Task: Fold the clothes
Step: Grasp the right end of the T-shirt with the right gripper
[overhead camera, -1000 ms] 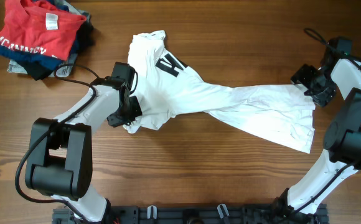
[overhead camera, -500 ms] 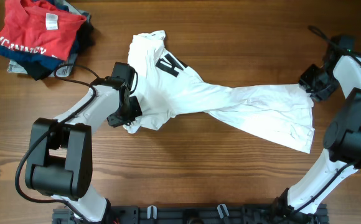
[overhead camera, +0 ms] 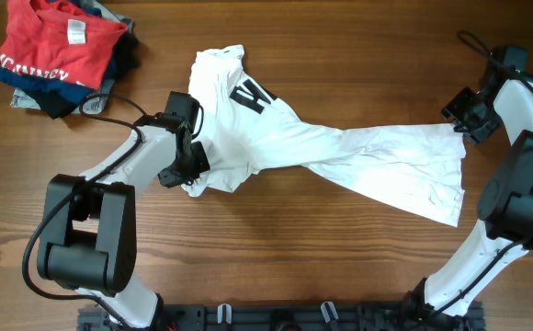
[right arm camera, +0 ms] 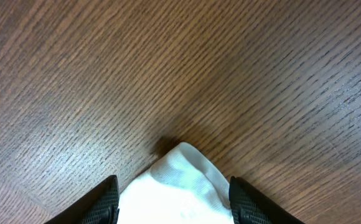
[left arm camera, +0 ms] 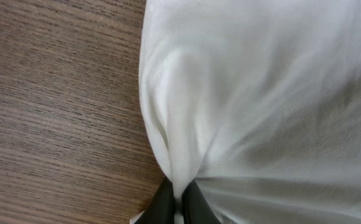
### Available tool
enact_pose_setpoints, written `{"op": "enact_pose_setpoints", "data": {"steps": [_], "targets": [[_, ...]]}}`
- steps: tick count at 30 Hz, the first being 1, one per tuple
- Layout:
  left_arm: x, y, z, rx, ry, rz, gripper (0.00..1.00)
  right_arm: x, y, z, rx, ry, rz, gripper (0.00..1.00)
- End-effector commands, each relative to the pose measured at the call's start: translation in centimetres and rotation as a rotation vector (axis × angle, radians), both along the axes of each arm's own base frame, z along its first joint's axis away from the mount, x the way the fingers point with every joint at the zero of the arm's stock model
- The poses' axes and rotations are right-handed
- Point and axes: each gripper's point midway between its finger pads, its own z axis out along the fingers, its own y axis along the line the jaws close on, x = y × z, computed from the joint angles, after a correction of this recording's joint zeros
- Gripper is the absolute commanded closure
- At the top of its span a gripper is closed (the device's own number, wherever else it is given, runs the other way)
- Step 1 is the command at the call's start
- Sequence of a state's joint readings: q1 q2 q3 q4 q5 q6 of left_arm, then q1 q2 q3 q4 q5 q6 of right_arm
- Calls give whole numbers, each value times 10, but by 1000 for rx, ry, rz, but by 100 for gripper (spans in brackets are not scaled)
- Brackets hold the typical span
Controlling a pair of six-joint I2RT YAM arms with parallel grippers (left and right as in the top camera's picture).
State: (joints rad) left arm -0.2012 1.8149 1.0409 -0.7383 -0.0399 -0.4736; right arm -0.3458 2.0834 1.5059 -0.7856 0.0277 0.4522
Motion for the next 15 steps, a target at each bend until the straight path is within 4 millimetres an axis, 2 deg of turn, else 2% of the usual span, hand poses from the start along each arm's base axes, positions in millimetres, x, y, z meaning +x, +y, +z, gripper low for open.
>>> {"op": "enact_pose_setpoints", "data": {"steps": [1, 7, 9, 10, 11, 12, 15], "targets": [[-3, 7, -11, 37, 21, 11, 96, -10, 0, -17, 1, 44, -24, 40], [-3, 7, -11, 37, 21, 11, 96, -13, 1, -28, 9, 69, -22, 40], [-3, 7, -11, 37, 21, 10, 96, -12, 0, -29, 8, 65, -22, 43], [-3, 7, -11, 37, 21, 10, 96, -11, 0, -29, 7, 62, -22, 50], [-3, 7, -11, 37, 21, 11, 96, -11, 0, -28, 6, 60, -23, 61], [-3, 7, -11, 38, 22, 11, 96, -10, 0, -28, 6, 59, -23, 65], [-7, 8, -11, 41, 37, 6, 96, -6, -2, -20, 3, 48, -27, 90]]}}
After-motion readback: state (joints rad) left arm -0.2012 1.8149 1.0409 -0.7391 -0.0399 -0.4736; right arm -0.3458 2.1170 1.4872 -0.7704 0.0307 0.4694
